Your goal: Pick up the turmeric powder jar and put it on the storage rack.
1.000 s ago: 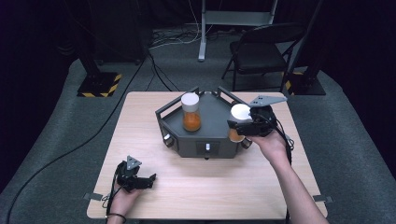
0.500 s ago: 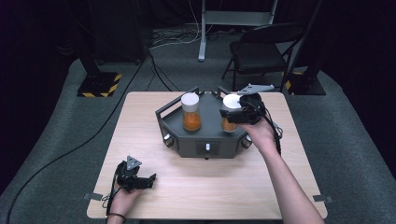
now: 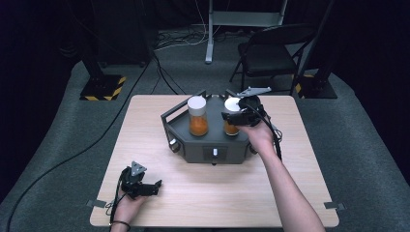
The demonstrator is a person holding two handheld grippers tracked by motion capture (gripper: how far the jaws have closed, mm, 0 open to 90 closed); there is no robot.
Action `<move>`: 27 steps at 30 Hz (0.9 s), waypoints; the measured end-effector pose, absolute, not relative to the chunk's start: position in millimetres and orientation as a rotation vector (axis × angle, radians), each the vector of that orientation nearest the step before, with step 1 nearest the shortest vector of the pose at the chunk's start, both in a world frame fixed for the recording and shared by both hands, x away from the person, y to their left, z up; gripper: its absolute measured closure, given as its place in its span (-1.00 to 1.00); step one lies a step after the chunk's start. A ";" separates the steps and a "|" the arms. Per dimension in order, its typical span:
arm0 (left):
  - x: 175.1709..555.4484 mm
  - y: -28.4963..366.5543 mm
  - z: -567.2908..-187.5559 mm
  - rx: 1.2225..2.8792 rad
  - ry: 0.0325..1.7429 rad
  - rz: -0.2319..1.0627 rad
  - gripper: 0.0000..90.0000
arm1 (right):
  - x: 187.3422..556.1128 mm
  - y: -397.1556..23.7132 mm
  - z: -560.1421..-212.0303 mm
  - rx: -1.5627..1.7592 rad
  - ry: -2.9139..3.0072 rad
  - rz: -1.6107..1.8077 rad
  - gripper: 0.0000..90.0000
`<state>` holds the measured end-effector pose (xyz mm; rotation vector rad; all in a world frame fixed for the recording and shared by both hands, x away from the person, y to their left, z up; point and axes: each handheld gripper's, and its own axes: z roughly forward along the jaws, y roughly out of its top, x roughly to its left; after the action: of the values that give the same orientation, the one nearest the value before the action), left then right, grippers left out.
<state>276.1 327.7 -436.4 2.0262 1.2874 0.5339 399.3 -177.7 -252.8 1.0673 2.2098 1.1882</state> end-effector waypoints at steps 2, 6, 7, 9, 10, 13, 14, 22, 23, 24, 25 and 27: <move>276.0 327.7 -436.4 2.026 1.287 0.534 -0.99 | 401.0 -177.4 -253.5 1.070 2.209 1.189 -0.35; 276.1 327.7 -436.4 2.026 1.287 0.534 -0.99 | 404.5 -177.1 -254.0 1.081 2.216 1.172 -0.35; 276.0 327.7 -436.5 2.026 1.287 0.534 -0.99 | 405.2 -176.6 -253.9 1.082 2.220 1.161 -0.35; 276.1 327.7 -436.4 2.026 1.287 0.533 -0.99 | 406.5 -177.9 -254.8 1.090 2.220 1.164 -0.35; 276.0 327.7 -436.5 2.026 1.287 0.534 -0.99 | 407.5 -179.1 -254.9 1.098 2.221 1.170 -0.35; 276.1 327.7 -436.4 2.026 1.287 0.534 -0.99 | 408.3 -182.9 -255.6 1.125 2.208 1.212 -0.46; 275.9 327.6 -436.6 2.025 1.287 0.534 -0.99 | 406.3 -184.0 -255.8 1.127 2.193 1.226 -0.51; 275.9 327.4 -436.4 2.026 1.288 0.535 -0.99 | 384.3 -192.8 -250.6 1.120 2.143 1.230 -0.77; 275.9 327.4 -436.4 2.026 1.288 0.535 -0.99 | 381.2 -195.6 -251.0 1.119 2.139 1.234 -0.79; 275.9 327.4 -436.4 2.026 1.288 0.535 -0.99 | 378.1 -199.1 -252.3 1.118 2.131 1.243 -0.81; 275.9 327.4 -436.3 2.027 1.288 0.535 -0.99 | 375.3 -202.7 -253.5 1.120 2.126 1.249 -0.83; 275.9 327.3 -436.4 2.026 1.288 0.535 -0.99 | 369.5 -209.2 -256.7 1.125 2.109 1.255 -0.87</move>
<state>275.9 327.3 -436.4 2.0258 1.2883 0.5348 369.5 -209.2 -256.7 1.1253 2.1089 1.2550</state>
